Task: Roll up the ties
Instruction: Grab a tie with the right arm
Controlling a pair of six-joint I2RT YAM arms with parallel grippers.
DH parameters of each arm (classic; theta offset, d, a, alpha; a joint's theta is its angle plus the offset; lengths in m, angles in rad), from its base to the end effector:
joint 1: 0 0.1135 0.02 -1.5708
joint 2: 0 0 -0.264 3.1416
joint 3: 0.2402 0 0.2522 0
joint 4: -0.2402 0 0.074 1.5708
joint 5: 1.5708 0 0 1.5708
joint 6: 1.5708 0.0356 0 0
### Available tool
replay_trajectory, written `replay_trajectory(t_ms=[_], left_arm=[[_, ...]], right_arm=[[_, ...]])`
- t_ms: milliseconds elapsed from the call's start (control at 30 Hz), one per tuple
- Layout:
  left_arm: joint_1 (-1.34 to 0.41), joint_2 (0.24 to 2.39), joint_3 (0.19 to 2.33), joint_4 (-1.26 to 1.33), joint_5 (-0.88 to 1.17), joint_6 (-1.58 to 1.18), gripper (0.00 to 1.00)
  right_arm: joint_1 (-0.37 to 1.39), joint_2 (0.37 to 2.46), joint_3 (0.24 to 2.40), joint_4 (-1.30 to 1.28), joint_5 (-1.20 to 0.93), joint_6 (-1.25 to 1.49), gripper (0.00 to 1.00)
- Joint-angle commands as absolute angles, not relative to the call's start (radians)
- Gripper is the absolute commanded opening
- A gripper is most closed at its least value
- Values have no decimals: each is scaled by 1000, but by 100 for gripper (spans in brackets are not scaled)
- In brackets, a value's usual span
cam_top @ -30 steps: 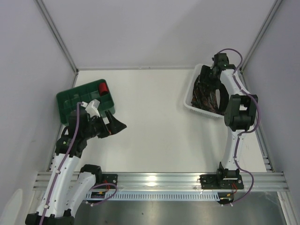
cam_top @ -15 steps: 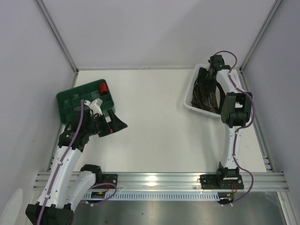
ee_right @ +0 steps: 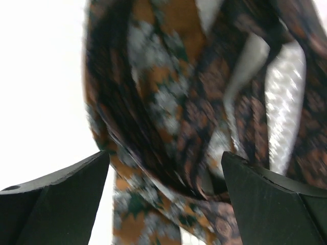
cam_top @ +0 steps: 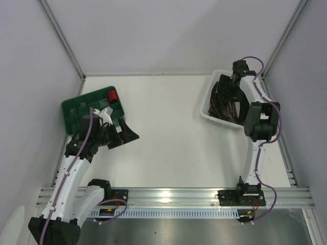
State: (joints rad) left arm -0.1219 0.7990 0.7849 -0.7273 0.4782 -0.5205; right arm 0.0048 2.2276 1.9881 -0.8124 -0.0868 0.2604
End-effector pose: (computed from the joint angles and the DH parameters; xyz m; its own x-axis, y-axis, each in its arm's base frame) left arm 0.1564 -0.0357 0.2879 -0.8028 -0.3465 -0.4853 0.0526 0.7696 -0.6364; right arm 0.4877 0.0054 0.2277 -0.8514 0.2524 -0.4598 0.1774 0.9635 0.2004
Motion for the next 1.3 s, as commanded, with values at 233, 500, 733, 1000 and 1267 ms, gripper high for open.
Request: replay_trajectory(t_ms=[233,500,733,1000,1267], left_arm=[[-112,828,811,-701,497,-494,100],[-112,851,847,-712,489,-477,100],[-110,864,851,-713,482,-471,100],[-110,874,847,-704,483,-476,100],[-110,870,848,-701,491,-480,100]], right_arm=[[-31,2026,1695,-691,-161,186,91],[-37,2062,1687,-595,-267,127,86],[-44,2128,1741,-624,-259,118,81],[-44,2105,1658,-592,-273,117,68],[-46,2143,1747,-633,-264,184,28]])
